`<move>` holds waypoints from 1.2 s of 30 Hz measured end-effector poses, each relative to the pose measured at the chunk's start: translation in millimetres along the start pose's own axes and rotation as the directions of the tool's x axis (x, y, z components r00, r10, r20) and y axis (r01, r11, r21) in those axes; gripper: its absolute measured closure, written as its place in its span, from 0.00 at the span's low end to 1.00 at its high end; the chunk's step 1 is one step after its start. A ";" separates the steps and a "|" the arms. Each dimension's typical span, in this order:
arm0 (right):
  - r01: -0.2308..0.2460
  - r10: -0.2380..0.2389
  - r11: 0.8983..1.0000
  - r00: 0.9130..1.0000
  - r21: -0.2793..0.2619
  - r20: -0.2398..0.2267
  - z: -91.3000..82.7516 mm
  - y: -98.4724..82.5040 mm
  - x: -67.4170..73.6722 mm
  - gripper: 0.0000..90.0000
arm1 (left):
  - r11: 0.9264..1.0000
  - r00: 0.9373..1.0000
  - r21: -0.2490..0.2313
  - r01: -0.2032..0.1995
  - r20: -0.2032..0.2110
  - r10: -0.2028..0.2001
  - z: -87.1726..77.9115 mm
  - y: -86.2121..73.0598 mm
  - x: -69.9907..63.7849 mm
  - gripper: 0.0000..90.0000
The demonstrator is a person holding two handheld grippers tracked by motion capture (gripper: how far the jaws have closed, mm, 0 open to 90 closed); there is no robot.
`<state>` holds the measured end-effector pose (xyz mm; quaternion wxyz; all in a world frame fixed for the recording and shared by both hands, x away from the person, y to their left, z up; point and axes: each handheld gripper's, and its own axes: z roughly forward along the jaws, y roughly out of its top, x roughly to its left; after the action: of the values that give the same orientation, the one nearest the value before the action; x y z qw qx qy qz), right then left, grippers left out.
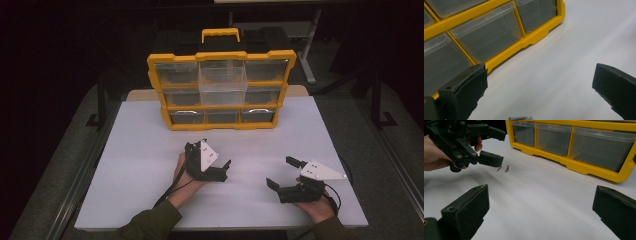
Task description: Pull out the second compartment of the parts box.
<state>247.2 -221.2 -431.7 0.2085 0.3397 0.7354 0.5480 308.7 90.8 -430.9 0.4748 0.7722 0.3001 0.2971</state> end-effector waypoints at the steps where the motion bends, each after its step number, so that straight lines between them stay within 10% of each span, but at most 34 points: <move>1: -0.001 0.001 1.000 1.000 0.000 -0.001 -0.1 0.1 0.0 0.00 | 1.000 1.000 0.001 0.012 0.008 -0.012 -0.5 0.4 2.3 0.00; 8: 0.000 0.000 1.000 1.000 0.001 -0.002 0.0 -0.1 0.2 0.00 | 0.994 0.993 -0.056 0.090 0.079 -0.085 -5.4 3.4 10.9 0.00; 25: 0.002 -0.002 1.000 1.000 -0.002 -0.005 0.8 -0.1 -1.1 0.00 | 0.989 0.973 -0.132 0.073 0.228 -0.041 -31.5 -2.8 40.3 0.00; 36: 0.008 -0.008 1.000 1.000 -0.002 -0.001 0.9 -0.2 -0.1 0.00 | 0.977 0.966 -0.188 0.102 0.255 -0.051 -62.1 -14.5 64.8 0.00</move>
<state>247.8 -220.8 -432.2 0.2107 0.3364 0.7362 0.5481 301.6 178.9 -409.7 0.5948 0.7396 0.2367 0.2080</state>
